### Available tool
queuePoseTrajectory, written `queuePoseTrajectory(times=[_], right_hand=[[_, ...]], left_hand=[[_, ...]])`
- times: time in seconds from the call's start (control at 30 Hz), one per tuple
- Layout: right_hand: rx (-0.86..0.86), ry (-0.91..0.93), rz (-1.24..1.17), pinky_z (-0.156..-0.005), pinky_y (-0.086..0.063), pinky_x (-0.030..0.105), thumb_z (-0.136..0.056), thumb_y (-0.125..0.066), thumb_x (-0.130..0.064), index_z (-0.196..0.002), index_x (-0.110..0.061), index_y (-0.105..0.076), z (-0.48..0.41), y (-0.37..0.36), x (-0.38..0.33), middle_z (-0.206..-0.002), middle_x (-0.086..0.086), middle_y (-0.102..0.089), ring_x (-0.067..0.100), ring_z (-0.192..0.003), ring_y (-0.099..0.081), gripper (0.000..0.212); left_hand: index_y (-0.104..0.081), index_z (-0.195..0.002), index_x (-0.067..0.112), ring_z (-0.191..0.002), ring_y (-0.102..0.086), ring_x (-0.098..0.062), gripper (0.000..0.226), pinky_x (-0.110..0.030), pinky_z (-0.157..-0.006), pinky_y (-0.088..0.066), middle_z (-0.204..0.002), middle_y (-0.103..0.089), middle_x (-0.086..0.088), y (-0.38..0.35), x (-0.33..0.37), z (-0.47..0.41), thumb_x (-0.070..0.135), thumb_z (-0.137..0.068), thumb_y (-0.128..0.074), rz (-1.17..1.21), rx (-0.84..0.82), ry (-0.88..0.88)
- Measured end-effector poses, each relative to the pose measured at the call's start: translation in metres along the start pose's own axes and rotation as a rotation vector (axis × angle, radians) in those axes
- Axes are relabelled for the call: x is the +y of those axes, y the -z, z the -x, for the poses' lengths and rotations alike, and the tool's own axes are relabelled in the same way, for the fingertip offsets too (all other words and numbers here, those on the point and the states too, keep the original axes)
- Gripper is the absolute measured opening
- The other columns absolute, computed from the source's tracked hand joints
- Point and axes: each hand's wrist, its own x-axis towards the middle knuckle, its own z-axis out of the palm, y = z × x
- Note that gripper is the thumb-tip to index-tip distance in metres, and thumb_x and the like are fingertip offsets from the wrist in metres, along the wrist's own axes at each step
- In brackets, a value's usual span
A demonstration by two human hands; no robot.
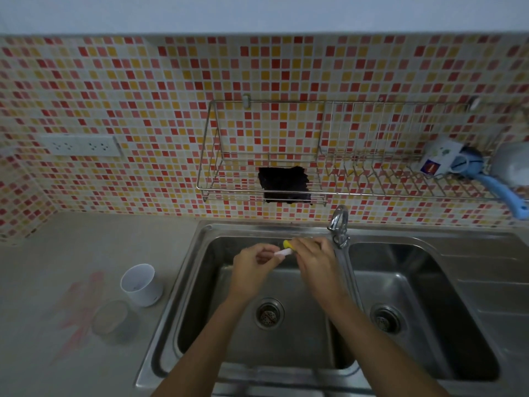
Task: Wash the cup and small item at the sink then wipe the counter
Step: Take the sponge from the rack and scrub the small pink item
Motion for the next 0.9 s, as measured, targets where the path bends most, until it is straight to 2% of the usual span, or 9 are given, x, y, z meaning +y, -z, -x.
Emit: queuePoseTrajectory(times=[0.1,0.23,0.3,0.37,0.5,0.57,0.67,0.77,0.9], right_hand=[[0.004,0.0,-0.018,-0.076,-0.041,0.025,-0.082,-0.069,-0.009,-0.104,-0.018,-0.069,-0.008,0.004,0.003,-0.102,-0.006,-0.07,0.02,-0.085,-0.054,0.024],[0.049,-0.309,-0.076,-0.081,-0.049,0.031,-0.078,-0.072,-0.001,-0.113,-0.014,-0.069,-0.017,0.005,-0.024,-0.11,-0.001,-0.07,0.024,-0.094,-0.053,0.038],[0.025,-0.283,-0.111,-0.087,-0.05,0.031,-0.08,-0.071,-0.005,-0.119,-0.012,-0.066,-0.014,0.005,-0.044,-0.117,0.0,-0.067,0.024,-0.101,-0.053,0.04],[0.025,-0.198,-0.111,-0.088,-0.047,0.029,-0.082,-0.069,-0.007,-0.12,-0.011,-0.065,-0.01,0.006,-0.048,-0.119,0.0,-0.066,0.023,-0.102,-0.053,0.039],[0.024,-0.395,-0.114,-0.085,-0.048,0.03,-0.085,-0.067,-0.01,-0.12,-0.016,-0.066,-0.008,0.004,-0.022,-0.118,0.0,-0.067,0.023,-0.102,-0.051,0.035],[-0.002,-0.347,-0.1,-0.084,-0.05,0.033,-0.082,-0.068,-0.008,-0.12,-0.016,-0.065,-0.004,0.003,-0.026,-0.118,-0.002,-0.067,0.023,-0.101,-0.05,0.039],[0.024,-0.196,-0.077,-0.084,-0.046,0.029,-0.08,-0.069,-0.007,-0.117,-0.014,-0.066,-0.002,0.006,-0.029,-0.115,-0.003,-0.068,0.022,-0.097,-0.053,0.038],[0.048,-0.159,-0.087,-0.08,-0.041,0.026,-0.078,-0.073,-0.006,-0.109,-0.015,-0.069,-0.007,0.007,-0.014,-0.107,-0.002,-0.071,0.022,-0.089,-0.056,0.032],[-0.002,-0.02,-0.012,-0.077,-0.043,0.027,-0.073,-0.075,-0.004,-0.102,-0.016,-0.071,-0.007,0.006,-0.006,-0.101,-0.003,-0.072,0.022,-0.085,-0.055,0.031]], left_hand=[[-0.074,-0.096,0.015,-0.079,-0.064,0.005,0.017,-0.006,-0.07,-0.048,-0.084,-0.073,0.006,-0.001,0.003,-0.002,0.02,-0.08,-0.075,-0.043,0.002,-0.03],[-0.074,-0.095,0.015,-0.077,-0.065,0.007,0.014,-0.006,-0.071,-0.048,-0.084,-0.073,0.008,-0.009,0.014,-0.007,0.021,-0.082,-0.072,-0.014,0.104,-0.029],[-0.074,-0.095,0.015,-0.076,-0.065,0.007,0.012,-0.007,-0.073,-0.049,-0.083,-0.072,0.008,-0.008,0.016,-0.007,0.018,-0.083,-0.071,0.015,0.142,-0.021],[-0.074,-0.095,0.017,-0.078,-0.067,0.001,0.012,-0.018,-0.078,-0.054,-0.082,-0.072,0.009,-0.006,0.014,-0.005,0.016,-0.084,-0.07,0.05,0.153,0.0],[-0.072,-0.087,0.023,-0.079,-0.069,-0.009,0.005,-0.035,-0.081,-0.058,-0.079,-0.073,0.006,-0.008,0.008,0.0,0.02,-0.085,-0.069,0.104,0.151,0.061],[-0.072,-0.085,0.023,-0.079,-0.07,-0.012,0.003,-0.038,-0.082,-0.058,-0.078,-0.074,0.003,-0.01,0.008,-0.002,0.022,-0.085,-0.069,0.115,0.148,0.078],[-0.07,-0.079,0.027,-0.079,-0.071,-0.015,0.008,-0.041,-0.082,-0.058,-0.078,-0.074,0.001,-0.011,0.006,-0.006,0.022,-0.085,-0.069,0.14,0.121,0.092],[-0.072,-0.086,0.021,-0.079,-0.069,-0.01,0.004,-0.034,-0.08,-0.058,-0.081,-0.073,0.002,-0.014,0.007,-0.003,0.018,-0.085,-0.069,0.107,0.046,0.072],[-0.072,-0.097,0.013,-0.077,-0.064,0.0,0.014,-0.007,-0.071,-0.048,-0.085,-0.071,0.005,-0.011,0.008,-0.005,0.017,-0.083,-0.071,-0.106,-0.016,-0.099]])
